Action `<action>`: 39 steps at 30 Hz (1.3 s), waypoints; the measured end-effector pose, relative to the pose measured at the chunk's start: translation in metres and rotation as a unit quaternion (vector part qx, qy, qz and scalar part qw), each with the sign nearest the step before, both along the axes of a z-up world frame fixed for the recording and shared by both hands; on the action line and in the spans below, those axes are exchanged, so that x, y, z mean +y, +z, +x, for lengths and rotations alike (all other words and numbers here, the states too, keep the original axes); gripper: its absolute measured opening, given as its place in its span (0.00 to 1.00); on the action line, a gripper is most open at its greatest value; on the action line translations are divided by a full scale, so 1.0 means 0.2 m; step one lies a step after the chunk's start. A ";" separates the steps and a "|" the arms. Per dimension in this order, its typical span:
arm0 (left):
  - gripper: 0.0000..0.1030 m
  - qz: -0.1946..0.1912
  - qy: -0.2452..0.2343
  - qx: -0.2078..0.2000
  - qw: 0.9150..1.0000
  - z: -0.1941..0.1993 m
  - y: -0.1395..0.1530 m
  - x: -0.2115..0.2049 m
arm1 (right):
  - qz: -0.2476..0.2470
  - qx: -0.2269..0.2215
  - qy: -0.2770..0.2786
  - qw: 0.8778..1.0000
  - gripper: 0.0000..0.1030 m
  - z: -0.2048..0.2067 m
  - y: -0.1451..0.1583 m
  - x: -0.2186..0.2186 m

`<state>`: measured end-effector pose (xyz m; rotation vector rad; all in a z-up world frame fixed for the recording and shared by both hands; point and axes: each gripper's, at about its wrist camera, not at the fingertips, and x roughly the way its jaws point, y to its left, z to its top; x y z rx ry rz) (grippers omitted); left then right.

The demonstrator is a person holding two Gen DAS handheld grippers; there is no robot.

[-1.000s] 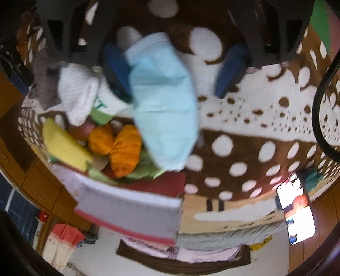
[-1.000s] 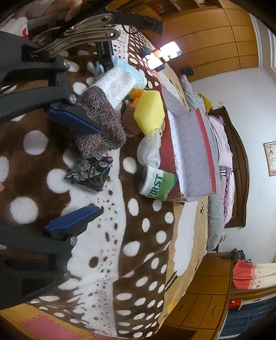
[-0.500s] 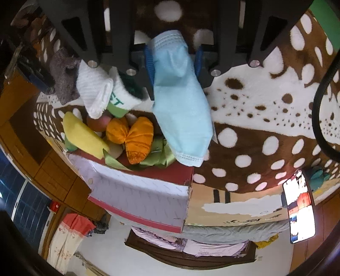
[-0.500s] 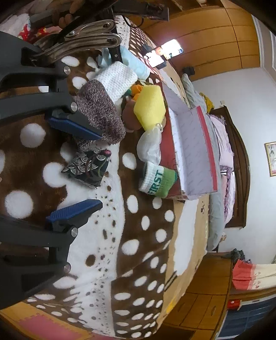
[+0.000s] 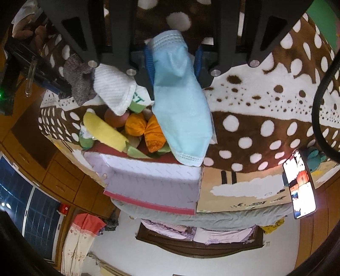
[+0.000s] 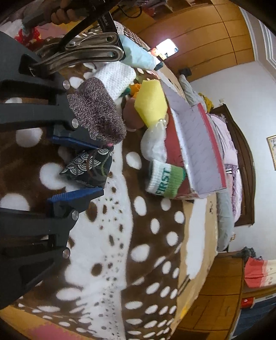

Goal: Organize soft objects
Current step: 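Grasp the blue mask with the left gripper while the right grasps the patterned sock, then carry the mask and patterned sock into the box and open both grippers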

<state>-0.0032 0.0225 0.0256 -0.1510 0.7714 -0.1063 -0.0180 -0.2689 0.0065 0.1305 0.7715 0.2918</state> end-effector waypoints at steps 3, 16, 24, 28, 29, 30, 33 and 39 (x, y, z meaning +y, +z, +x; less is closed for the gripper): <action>0.30 -0.002 0.000 -0.007 1.000 -0.01 0.03 0.00 | -0.011 -0.013 0.000 1.000 0.35 -0.02 0.05 0.01; 0.30 0.006 -0.008 -0.037 0.999 0.01 0.14 0.00 | -0.037 -0.058 0.001 0.998 0.35 -0.02 0.20 0.03; 0.30 0.014 -0.027 -0.056 0.998 0.09 0.23 -0.06 | -0.029 -0.095 0.028 0.995 0.35 0.05 0.35 0.09; 0.30 0.016 -0.036 -0.063 0.997 0.15 0.26 -0.09 | -0.033 -0.105 0.039 0.993 0.35 0.10 0.39 0.13; 0.30 0.015 -0.037 -0.063 0.997 0.17 0.27 -0.10 | -0.036 -0.107 0.042 0.993 0.35 0.11 0.40 0.14; 0.30 0.013 -0.039 -0.062 0.997 0.19 0.27 -0.10 | -0.038 -0.108 0.045 0.992 0.35 0.13 0.40 0.15; 0.30 0.009 -0.042 -0.056 0.998 0.28 0.27 -0.11 | -0.042 -0.108 0.051 0.992 0.35 0.18 0.41 0.18; 0.30 0.011 -0.048 -0.040 0.998 0.44 0.27 -0.14 | -0.049 -0.101 0.053 0.992 0.35 0.32 0.42 0.20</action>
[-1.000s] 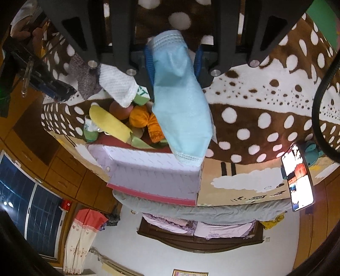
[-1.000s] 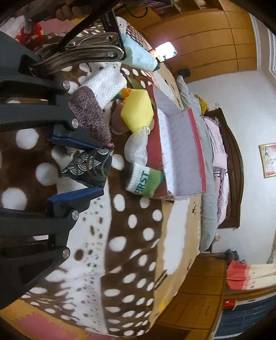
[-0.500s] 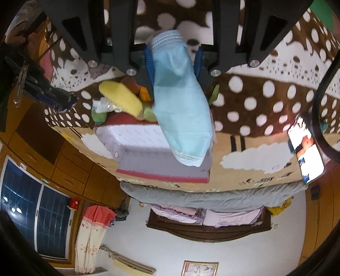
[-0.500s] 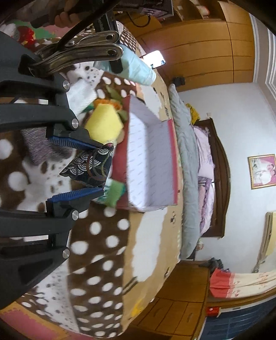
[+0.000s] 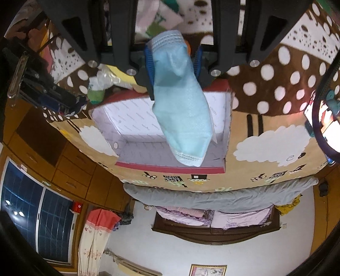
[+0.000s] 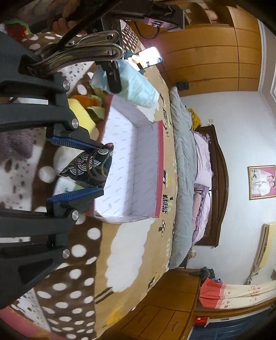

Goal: Organize soft objects
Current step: 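Carry the mask and patterned sock into the box and open both grippers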

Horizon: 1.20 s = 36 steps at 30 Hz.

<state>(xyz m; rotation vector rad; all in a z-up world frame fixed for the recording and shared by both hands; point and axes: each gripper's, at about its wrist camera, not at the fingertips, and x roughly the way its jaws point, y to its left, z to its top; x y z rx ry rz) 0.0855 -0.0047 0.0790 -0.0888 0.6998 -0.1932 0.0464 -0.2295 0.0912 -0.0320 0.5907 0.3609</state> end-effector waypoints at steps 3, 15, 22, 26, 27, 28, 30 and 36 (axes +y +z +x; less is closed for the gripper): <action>0.30 -0.002 -0.003 0.006 1.000 0.09 0.00 -0.01 | -0.004 0.000 0.000 1.000 0.35 0.08 0.01 0.01; 0.31 0.033 0.012 0.040 0.999 0.43 -0.13 -0.08 | -0.003 0.042 -0.016 0.999 0.35 0.43 -0.07 0.02; 0.31 0.027 0.018 0.065 0.997 0.54 -0.22 -0.10 | -0.009 0.053 -0.022 0.998 0.35 0.51 -0.15 0.02; 0.31 0.025 0.021 0.076 0.997 0.58 -0.27 -0.09 | -0.015 0.056 -0.022 0.998 0.35 0.54 -0.19 0.03; 0.31 0.023 0.020 0.079 0.996 0.58 -0.29 -0.09 | -0.017 0.055 -0.022 0.998 0.35 0.55 -0.20 0.03; 0.31 0.023 0.021 0.082 0.996 0.59 -0.30 -0.09 | -0.020 0.055 -0.024 0.998 0.35 0.56 -0.21 0.03; 0.31 0.025 0.022 0.089 0.995 0.61 -0.33 -0.09 | -0.023 0.056 -0.027 0.998 0.35 0.57 -0.23 0.03; 0.31 0.026 0.024 0.097 0.995 0.63 -0.39 -0.09 | -0.018 0.067 -0.028 0.997 0.35 0.60 -0.29 0.04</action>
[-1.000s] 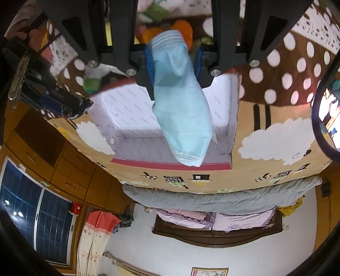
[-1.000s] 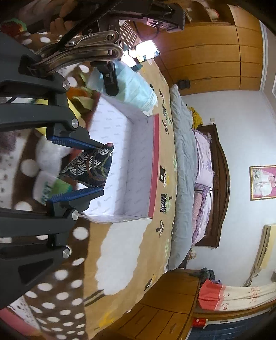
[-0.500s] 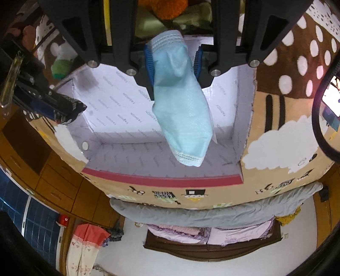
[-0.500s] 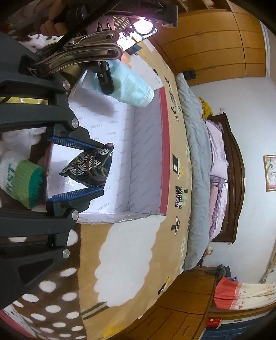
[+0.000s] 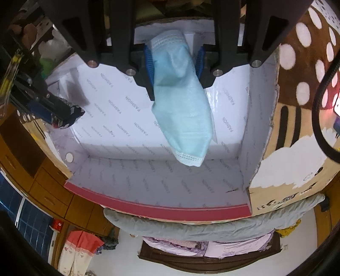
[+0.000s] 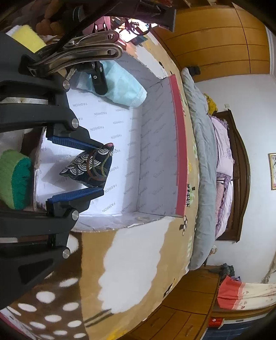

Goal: Organize soft objects
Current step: 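Carry the mask and patterned sock into the box and open both grippers, then withdraw both grippers from the box toward the remaining pile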

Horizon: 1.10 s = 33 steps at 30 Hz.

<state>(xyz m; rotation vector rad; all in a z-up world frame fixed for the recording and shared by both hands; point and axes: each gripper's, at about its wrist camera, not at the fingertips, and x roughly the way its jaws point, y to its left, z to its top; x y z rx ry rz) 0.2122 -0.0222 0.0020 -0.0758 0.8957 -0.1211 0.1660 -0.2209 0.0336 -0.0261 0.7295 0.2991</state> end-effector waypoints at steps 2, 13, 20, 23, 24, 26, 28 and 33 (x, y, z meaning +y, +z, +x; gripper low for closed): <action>0.32 0.000 -0.001 -0.001 1.000 0.00 0.00 0.00 | -0.007 -0.003 0.004 1.000 0.35 0.00 -0.01 0.01; 0.46 0.016 -0.002 -0.002 1.000 -0.01 0.00 -0.03 | -0.035 -0.009 -0.002 0.999 0.35 0.00 -0.04 0.06; 0.46 0.013 0.003 -0.003 1.000 -0.04 0.04 -0.02 | 0.000 -0.012 0.000 1.000 0.39 -0.01 -0.02 0.02; 0.56 0.010 0.006 -0.006 1.000 -0.05 0.07 -0.01 | 0.000 -0.024 0.003 1.000 0.45 -0.02 -0.01 0.02; 0.57 0.010 0.007 -0.007 1.000 -0.05 0.08 -0.01 | -0.003 -0.029 0.004 1.000 0.50 -0.03 0.00 0.02; 0.57 0.010 0.008 -0.009 1.000 -0.07 0.09 0.00 | -0.007 -0.041 0.005 0.999 0.55 -0.05 0.02 0.03; 0.57 0.010 0.010 -0.010 1.000 -0.08 0.11 0.00 | -0.009 -0.050 0.006 0.999 0.56 -0.06 0.04 0.02; 0.58 0.012 0.013 -0.022 1.000 -0.13 0.18 0.00 | -0.004 -0.055 0.006 0.998 0.56 -0.10 0.08 0.01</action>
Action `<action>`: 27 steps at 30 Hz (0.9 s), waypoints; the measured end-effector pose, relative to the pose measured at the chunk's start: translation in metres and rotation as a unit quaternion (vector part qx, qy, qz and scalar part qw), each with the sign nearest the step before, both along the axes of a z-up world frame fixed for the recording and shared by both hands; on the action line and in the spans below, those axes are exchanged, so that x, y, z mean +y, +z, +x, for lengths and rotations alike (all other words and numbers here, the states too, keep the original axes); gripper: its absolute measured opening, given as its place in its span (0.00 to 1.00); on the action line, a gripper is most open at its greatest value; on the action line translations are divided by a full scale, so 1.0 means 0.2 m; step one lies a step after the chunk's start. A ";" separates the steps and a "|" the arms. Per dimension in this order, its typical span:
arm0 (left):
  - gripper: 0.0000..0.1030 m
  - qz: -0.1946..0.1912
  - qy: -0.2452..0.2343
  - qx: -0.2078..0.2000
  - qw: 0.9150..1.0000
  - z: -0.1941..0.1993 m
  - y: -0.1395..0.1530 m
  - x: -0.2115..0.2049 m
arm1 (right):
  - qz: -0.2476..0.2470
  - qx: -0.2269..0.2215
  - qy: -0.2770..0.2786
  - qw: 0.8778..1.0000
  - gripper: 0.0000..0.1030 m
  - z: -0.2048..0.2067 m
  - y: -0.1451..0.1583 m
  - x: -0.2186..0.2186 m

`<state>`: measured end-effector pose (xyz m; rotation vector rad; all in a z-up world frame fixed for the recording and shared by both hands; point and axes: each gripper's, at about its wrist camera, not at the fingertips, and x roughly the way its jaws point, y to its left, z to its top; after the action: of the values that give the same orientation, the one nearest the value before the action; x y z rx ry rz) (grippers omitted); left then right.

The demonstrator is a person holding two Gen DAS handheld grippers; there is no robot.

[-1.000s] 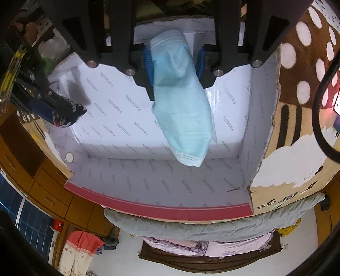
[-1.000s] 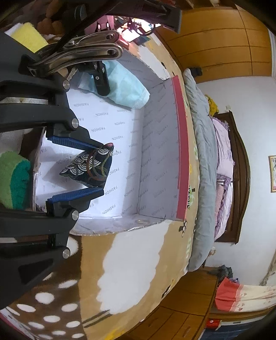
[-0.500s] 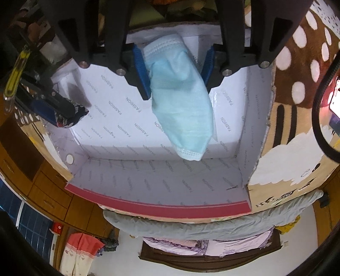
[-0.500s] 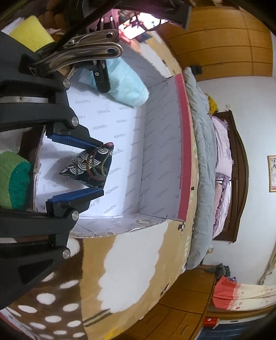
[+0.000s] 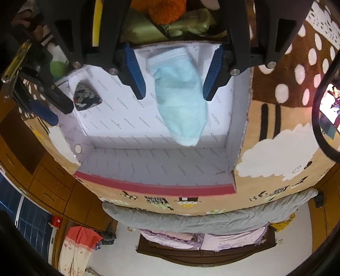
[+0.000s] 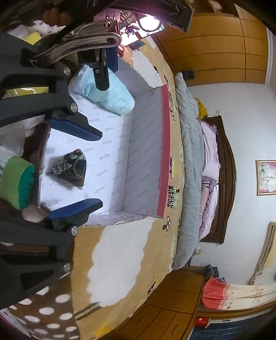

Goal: Organize soft objects
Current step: 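Withdraw both grippers from the box toward the remaining pile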

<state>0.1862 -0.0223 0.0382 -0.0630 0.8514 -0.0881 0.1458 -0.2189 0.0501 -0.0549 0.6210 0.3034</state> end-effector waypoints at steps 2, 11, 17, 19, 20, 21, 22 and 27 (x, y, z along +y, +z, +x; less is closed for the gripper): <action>0.58 0.004 -0.005 -0.008 1.000 -0.03 0.03 -0.01 | 0.002 -0.005 -0.005 1.000 0.56 -0.03 0.02 -0.01; 0.60 -0.004 -0.010 -0.026 1.000 -0.19 0.13 0.01 | 0.027 -0.017 -0.020 0.999 0.56 -0.14 0.11 -0.04; 0.60 -0.011 -0.008 -0.026 1.000 -0.29 0.15 0.05 | 0.043 -0.013 -0.018 0.999 0.56 -0.22 0.16 -0.06; 0.60 -0.012 -0.005 -0.026 1.000 -0.32 0.15 0.06 | 0.043 -0.016 -0.014 0.999 0.56 -0.25 0.18 -0.05; 0.60 -0.014 -0.004 -0.025 1.000 -0.34 0.15 0.06 | 0.042 -0.018 -0.013 0.999 0.56 -0.27 0.19 -0.05; 0.60 -0.016 -0.003 -0.023 1.000 -0.35 0.14 0.07 | 0.041 -0.019 -0.011 0.999 0.56 -0.28 0.19 -0.05; 0.60 -0.017 -0.002 -0.022 1.000 -0.36 0.14 0.08 | 0.040 -0.018 -0.009 0.999 0.56 -0.30 0.20 -0.04; 0.60 -0.023 -0.006 -0.012 1.000 -0.44 0.11 0.09 | 0.042 -0.006 0.000 0.999 0.56 -0.37 0.20 -0.04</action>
<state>0.0978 -0.0037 0.0604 -0.0995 0.8267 -0.1203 0.0719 -0.2265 0.0907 0.0245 0.5965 0.3279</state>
